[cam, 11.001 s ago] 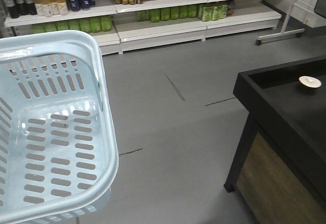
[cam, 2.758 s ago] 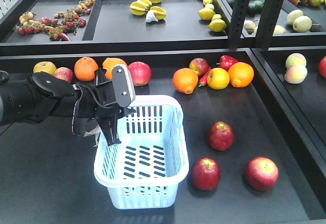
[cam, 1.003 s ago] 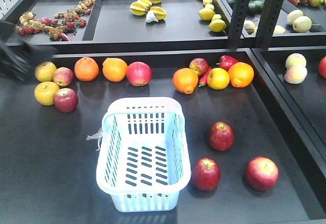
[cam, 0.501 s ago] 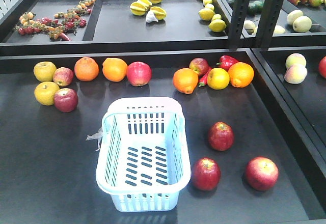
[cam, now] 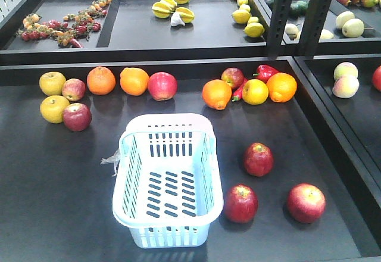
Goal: Pick three apples into basket with both arms
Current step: 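Open the left gripper and withdraw it from the basket handle, then reach the right gripper down and close on the nearest red apple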
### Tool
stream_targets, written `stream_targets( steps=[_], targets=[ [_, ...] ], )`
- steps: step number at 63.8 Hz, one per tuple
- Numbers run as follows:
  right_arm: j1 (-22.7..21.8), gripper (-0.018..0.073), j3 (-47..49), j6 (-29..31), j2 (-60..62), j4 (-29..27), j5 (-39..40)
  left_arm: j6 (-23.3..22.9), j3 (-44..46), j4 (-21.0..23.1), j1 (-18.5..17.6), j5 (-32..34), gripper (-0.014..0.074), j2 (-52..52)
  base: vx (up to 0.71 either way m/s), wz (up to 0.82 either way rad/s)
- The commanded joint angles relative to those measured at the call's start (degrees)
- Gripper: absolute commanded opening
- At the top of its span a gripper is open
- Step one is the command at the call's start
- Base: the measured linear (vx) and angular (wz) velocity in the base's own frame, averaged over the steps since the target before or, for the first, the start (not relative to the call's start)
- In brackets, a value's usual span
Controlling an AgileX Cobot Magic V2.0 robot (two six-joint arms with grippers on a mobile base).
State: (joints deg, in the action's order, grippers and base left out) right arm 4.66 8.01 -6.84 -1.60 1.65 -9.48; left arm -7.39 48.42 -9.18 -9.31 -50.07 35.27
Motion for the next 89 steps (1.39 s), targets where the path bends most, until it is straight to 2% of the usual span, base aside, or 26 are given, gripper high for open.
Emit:
stream_targets(
  steps=[1, 13, 20, 25, 38, 46, 55, 66, 74, 80, 89],
  targets=[
    [0.0, -0.0009, 8.6, -0.2, -5.5, -0.3, -4.2, -0.7, 1.3, -0.5, 0.2, 2.8, 0.059, 0.3, 0.0, 0.0],
    [0.0, -0.0009, 25.7, 4.0, -20.7, 1.0, -29.2, -0.7, 1.3, -0.5, 0.2, 2.7, 0.059, 0.3, 0.0, 0.0],
    [0.0, -0.0009, 33.7, 6.8, -28.9, 0.7, -38.6, -0.7, 1.3, -0.4, 0.2, 2.6, 0.059, 0.3, 0.0, 0.0],
    [0.0, -0.0009, 37.7, 6.5, -33.8, 0.7, -43.0, -0.7, 1.3, -0.4, 0.2, 2.6, 0.059, 0.3, 0.0, 0.0],
    [0.0, 0.0008, 40.1, 9.5, -39.8, 0.0, -45.9, -0.7, 1.3, -0.4, 0.2, 2.6, 0.059, 0.3, 0.0, 0.0],
    [0.0, 0.0085, 40.1, 11.5, -40.5, -2.4, -47.1, -0.7, 1.3, -0.4, 0.2, 2.6, 0.059, 0.3, 0.0, 0.0],
    [0.0, 0.0258, 40.1, 12.5, -40.5, -2.8, -48.9, -0.7, 1.3, -0.4, 0.2, 2.6, 0.059, 0.3, 0.0, 0.0],
    [0.0, 0.0555, 40.1, 12.0, -40.5, -2.8, -51.0, -0.7, 1.3, -0.4, 0.2, 2.6, 0.059, 0.3, 0.0, 0.0],
    [0.0, 0.0724, 40.1, 12.8, -40.5, -2.8, -51.0, -0.7, 1.3, -0.4, 0.2, 2.6, 0.059, 0.3, 0.0, 0.0],
    [0.0, 0.0727, 40.3, 16.4, -41.6, -4.1, -51.0, -0.7, 1.3, -0.4, 0.2, 2.6, 0.059, 0.3, 0.0, 0.0],
    [1.8, 0.0706, 41.5, 24.6, -47.2, -10.6, -50.9, -0.7, 1.3, -0.4, 0.2, 2.6, 0.059, 0.3, 0.0, 0.0]
  ],
)
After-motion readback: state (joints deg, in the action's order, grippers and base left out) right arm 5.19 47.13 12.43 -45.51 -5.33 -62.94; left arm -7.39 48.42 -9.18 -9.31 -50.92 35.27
